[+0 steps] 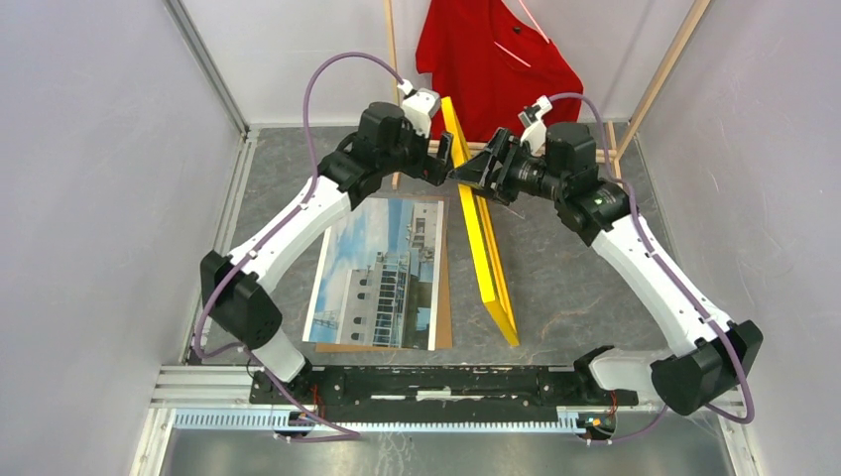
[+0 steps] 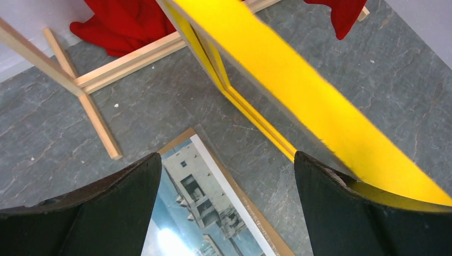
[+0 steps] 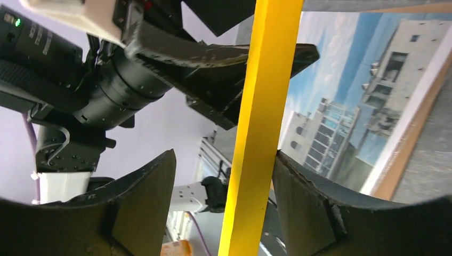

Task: Put the photo into the frame
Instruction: Turn over the photo frame at the center of the board.

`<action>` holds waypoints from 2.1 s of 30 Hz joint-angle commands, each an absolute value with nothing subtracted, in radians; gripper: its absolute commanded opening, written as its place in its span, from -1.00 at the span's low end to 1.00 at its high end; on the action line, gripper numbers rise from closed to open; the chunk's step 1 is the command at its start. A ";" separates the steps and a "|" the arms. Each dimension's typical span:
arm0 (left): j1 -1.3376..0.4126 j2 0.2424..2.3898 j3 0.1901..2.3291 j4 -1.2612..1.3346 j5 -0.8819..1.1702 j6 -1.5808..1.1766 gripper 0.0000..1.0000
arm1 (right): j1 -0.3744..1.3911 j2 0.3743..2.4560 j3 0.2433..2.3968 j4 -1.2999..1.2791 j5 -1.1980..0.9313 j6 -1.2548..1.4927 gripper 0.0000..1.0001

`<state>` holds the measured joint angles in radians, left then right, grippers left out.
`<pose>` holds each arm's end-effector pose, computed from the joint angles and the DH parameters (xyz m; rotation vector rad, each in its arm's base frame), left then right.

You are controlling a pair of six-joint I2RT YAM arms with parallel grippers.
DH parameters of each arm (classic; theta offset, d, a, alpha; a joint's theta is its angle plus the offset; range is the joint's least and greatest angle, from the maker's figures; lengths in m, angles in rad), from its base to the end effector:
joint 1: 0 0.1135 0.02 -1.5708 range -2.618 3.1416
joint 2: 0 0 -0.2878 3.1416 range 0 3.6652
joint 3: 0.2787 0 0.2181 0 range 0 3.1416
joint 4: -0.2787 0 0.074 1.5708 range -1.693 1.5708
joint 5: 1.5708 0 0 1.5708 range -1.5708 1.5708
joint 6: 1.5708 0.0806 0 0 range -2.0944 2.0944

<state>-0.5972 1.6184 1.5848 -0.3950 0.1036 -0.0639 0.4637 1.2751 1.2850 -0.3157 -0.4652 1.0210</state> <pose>0.3141 -0.2237 0.3898 0.6016 1.9452 -0.5242 0.2383 0.1596 0.4069 0.2255 2.1043 1.3972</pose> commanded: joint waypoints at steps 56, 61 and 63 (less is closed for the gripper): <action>-0.488 1.584 1.327 -0.436 0.016 0.075 1.00 | 0.267 1.237 1.229 -0.889 0.308 0.234 -1.00; -0.481 1.554 1.277 -0.425 0.008 0.083 1.00 | 0.267 1.232 1.205 -0.892 0.291 0.198 -1.00; -0.474 1.550 1.271 -0.431 0.007 0.093 1.00 | 0.268 1.225 1.191 -0.893 0.289 0.188 -1.00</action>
<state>-0.4816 1.5925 1.2831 -0.4732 -0.0128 0.0315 0.2604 1.2118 1.2350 -0.7490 0.2741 0.2836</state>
